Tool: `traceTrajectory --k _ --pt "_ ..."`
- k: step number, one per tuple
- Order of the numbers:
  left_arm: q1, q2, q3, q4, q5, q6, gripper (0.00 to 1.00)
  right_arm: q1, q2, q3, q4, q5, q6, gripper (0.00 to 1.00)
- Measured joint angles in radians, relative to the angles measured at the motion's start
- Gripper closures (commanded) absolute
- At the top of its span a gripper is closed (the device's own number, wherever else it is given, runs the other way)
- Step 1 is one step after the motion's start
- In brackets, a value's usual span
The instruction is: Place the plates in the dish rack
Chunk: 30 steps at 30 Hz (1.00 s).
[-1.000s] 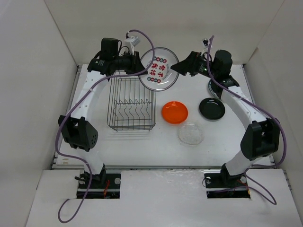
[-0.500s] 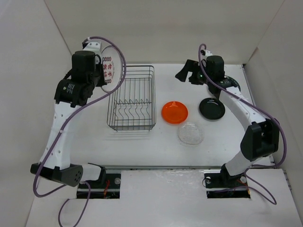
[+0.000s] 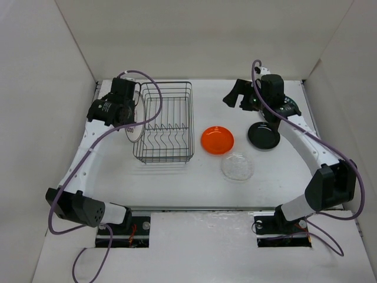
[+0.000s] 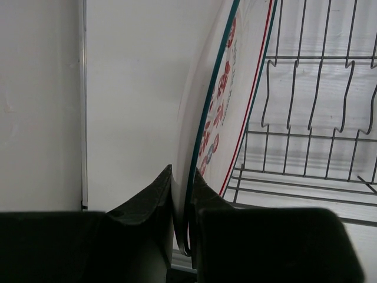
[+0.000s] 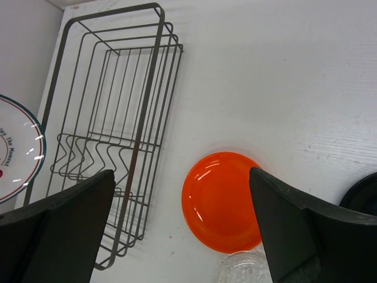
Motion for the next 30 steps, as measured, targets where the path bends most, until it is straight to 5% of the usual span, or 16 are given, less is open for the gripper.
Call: traceTrajectory --k 17,22,29,30 --pt "0.001 0.091 -0.099 0.058 0.036 -0.059 1.00 -0.052 -0.034 -0.045 -0.008 -0.003 -0.012 0.00" --pt "0.002 0.092 -0.099 0.068 0.074 -0.064 0.55 -0.057 -0.035 -0.050 -0.009 -0.011 -0.014 0.00" --pt "0.002 0.098 -0.063 0.058 0.140 -0.060 0.18 -0.092 -0.032 -0.051 -0.013 0.008 -0.027 0.00" --pt "0.002 0.105 -0.040 0.052 0.148 -0.056 0.06 -0.103 -0.032 -0.052 -0.015 0.021 -0.029 0.00"
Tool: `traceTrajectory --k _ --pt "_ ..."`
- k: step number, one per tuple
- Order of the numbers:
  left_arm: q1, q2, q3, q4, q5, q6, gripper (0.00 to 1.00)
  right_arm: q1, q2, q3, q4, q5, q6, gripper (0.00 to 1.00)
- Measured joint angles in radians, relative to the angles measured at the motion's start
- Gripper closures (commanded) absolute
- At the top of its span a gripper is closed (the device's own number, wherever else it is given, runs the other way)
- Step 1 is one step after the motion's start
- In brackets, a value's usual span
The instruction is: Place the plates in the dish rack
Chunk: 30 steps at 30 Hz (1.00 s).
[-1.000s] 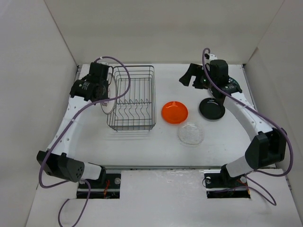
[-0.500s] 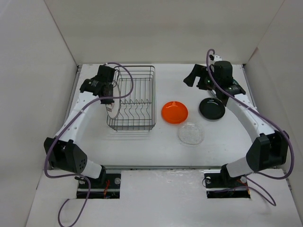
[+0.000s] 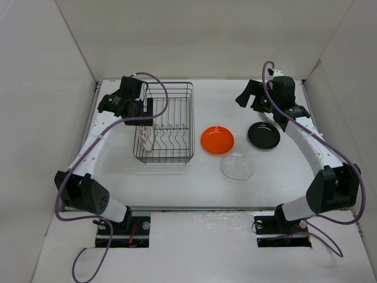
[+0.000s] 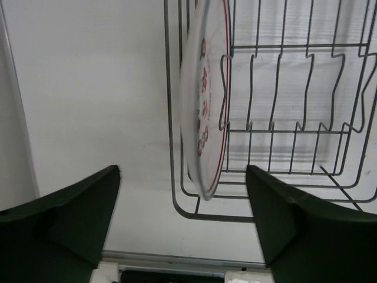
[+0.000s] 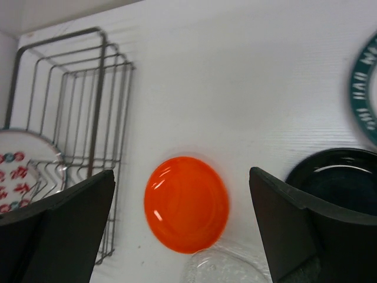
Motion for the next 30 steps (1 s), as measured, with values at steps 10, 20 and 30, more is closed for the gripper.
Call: traceTrajectory --k 10,20,30 --pt "0.005 0.055 0.341 0.055 0.127 0.063 0.00 -0.501 -0.036 -0.230 0.047 0.075 0.115 0.01" --pt "0.067 0.257 0.381 0.115 0.440 0.122 0.00 -0.605 0.195 -0.237 0.137 0.002 0.166 0.17" --pt "0.085 0.288 0.380 0.123 0.587 0.171 0.00 -0.606 0.417 -0.145 0.179 -0.066 0.204 0.34"
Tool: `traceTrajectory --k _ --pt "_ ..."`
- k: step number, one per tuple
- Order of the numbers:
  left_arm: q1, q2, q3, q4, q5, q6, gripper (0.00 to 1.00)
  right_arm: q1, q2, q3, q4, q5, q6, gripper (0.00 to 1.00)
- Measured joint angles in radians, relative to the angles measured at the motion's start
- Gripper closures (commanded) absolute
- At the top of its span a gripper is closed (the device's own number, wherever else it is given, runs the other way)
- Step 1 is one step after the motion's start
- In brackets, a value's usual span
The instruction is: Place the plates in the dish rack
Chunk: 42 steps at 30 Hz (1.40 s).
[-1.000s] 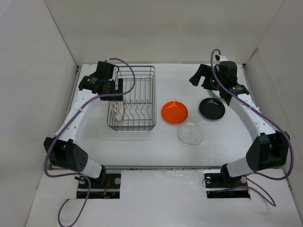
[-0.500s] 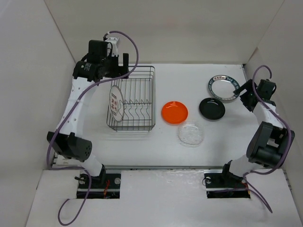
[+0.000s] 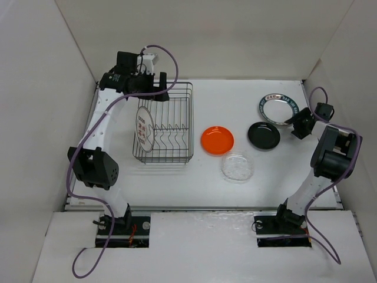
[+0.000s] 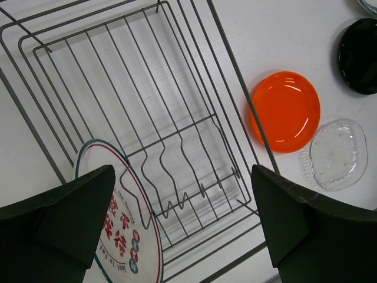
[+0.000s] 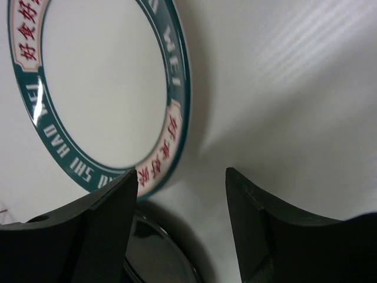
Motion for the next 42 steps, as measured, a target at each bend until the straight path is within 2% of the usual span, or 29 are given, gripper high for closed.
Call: traceTrajectory --k 7,9,10,12,16,20,25,26,30,32,38,42 --pt "0.036 -0.006 -0.032 0.016 0.021 0.018 0.00 0.005 0.073 0.083 0.008 0.007 0.033 0.40" --pt "0.042 -0.006 -0.033 0.015 0.023 0.019 0.00 0.010 0.082 0.110 -0.013 0.025 0.039 0.46" --pt "0.044 -0.006 -0.033 0.015 0.027 0.020 0.00 0.015 0.088 0.124 -0.016 0.037 0.045 0.55" --pt "0.045 -0.006 -0.033 0.016 0.033 0.020 0.00 0.023 0.095 0.148 -0.032 0.054 0.053 0.63" --pt "0.049 -0.006 -0.033 0.016 0.039 0.020 0.00 0.031 0.105 0.183 -0.084 0.094 0.071 0.63" --pt "0.055 -0.006 -0.033 0.015 0.043 0.020 0.00 0.033 0.134 0.234 -0.146 0.134 0.079 0.55" --pt "0.068 -0.006 -0.033 0.015 0.049 0.020 0.00 0.033 0.158 0.268 -0.217 0.159 0.079 0.54" --pt "0.071 -0.006 -0.033 0.015 0.049 0.020 0.00 0.033 0.163 0.278 -0.228 0.162 0.079 0.57" --pt "0.076 -0.006 -0.034 0.015 0.049 0.020 0.00 0.034 0.186 0.323 -0.253 0.169 0.079 0.92" --pt "0.078 -0.006 -0.034 0.015 0.050 0.020 0.00 0.034 0.195 0.342 -0.260 0.166 0.090 0.99" --pt "0.084 -0.006 -0.035 0.015 0.052 0.020 0.00 0.034 0.202 0.382 -0.261 0.154 0.098 1.00" --pt "0.084 -0.006 -0.035 0.014 0.058 0.021 0.00 0.034 0.174 0.304 -0.170 0.116 0.115 1.00"
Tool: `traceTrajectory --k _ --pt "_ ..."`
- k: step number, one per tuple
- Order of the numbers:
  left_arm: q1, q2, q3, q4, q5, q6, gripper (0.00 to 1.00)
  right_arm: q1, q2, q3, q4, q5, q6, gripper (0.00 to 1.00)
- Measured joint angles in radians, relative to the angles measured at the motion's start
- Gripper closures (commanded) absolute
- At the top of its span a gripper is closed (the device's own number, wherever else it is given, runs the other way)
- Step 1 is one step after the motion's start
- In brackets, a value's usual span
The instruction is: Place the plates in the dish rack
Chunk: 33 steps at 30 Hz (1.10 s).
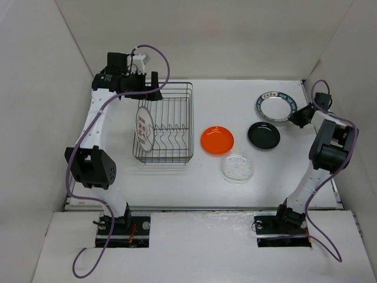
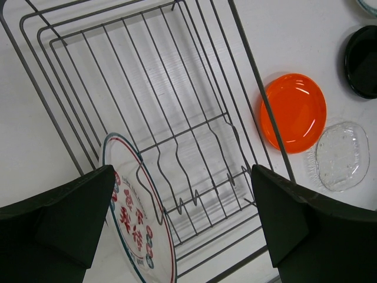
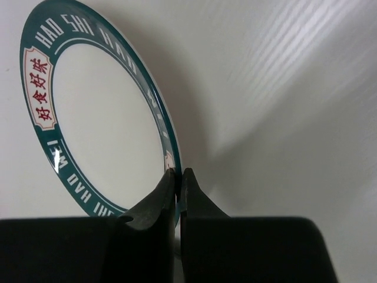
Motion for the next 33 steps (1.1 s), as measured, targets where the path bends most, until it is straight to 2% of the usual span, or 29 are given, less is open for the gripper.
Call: traceTrajectory --k 4,8,16,24,33 --pt "0.000 0.015 0.045 -0.012 0.027 0.005 0.00 0.029 -0.091 -0.109 0.071 -0.013 0.017 1.00" --pt "-0.010 0.046 0.133 -0.011 0.089 0.023 0.00 0.123 -0.230 -0.180 0.143 0.000 0.005 1.00" --pt "-0.085 0.054 0.177 0.065 0.222 0.054 0.00 0.282 -0.436 -0.215 0.294 -0.032 -0.020 1.00" --pt "-0.091 0.171 0.194 0.199 0.409 0.023 0.00 0.335 -0.467 -0.215 0.429 -0.261 -0.058 1.00" --pt "-0.112 0.267 0.200 0.277 0.462 -0.024 0.00 0.487 -0.467 -0.215 0.541 -0.472 -0.039 1.00"
